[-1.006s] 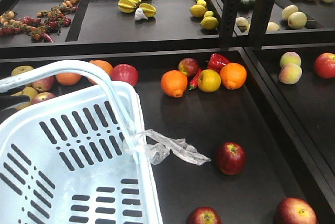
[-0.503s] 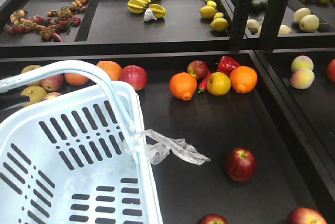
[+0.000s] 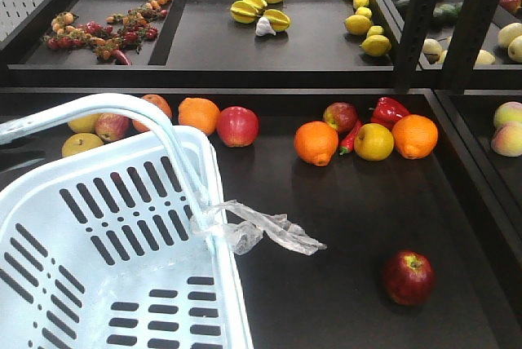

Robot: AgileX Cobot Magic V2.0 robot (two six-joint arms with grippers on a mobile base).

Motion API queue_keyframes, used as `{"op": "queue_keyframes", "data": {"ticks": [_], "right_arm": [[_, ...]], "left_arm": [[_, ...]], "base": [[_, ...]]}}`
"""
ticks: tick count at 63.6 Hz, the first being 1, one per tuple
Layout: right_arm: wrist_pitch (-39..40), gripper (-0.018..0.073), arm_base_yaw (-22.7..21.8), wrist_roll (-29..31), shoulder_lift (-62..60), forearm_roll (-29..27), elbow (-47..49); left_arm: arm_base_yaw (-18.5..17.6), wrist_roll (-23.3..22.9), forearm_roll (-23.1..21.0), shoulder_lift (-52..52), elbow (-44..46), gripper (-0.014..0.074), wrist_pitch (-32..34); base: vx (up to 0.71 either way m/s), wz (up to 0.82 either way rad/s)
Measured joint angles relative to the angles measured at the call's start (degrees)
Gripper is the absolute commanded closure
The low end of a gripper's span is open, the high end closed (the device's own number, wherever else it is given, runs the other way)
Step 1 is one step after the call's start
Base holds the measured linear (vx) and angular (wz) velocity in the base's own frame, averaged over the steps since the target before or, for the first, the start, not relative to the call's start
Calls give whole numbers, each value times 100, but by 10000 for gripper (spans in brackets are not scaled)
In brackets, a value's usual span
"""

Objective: Pick three apples into basket with both arms
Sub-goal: 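Drive the base along the fruit table to the loose red apples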

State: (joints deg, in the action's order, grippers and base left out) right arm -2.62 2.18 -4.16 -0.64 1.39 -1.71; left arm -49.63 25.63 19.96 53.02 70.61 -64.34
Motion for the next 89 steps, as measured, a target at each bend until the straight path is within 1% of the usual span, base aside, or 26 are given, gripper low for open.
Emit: {"op": "queue_keyframes", "data": {"ticks": [83,89], "right_arm": [[0,568,0,0,0,0,0],[0,568,0,0,0,0,0]], "left_arm": [[0,0,-4,0,0,603,0],[0,15,94,30,0,603,0]], "base": [[0,1],[0,0]]}}
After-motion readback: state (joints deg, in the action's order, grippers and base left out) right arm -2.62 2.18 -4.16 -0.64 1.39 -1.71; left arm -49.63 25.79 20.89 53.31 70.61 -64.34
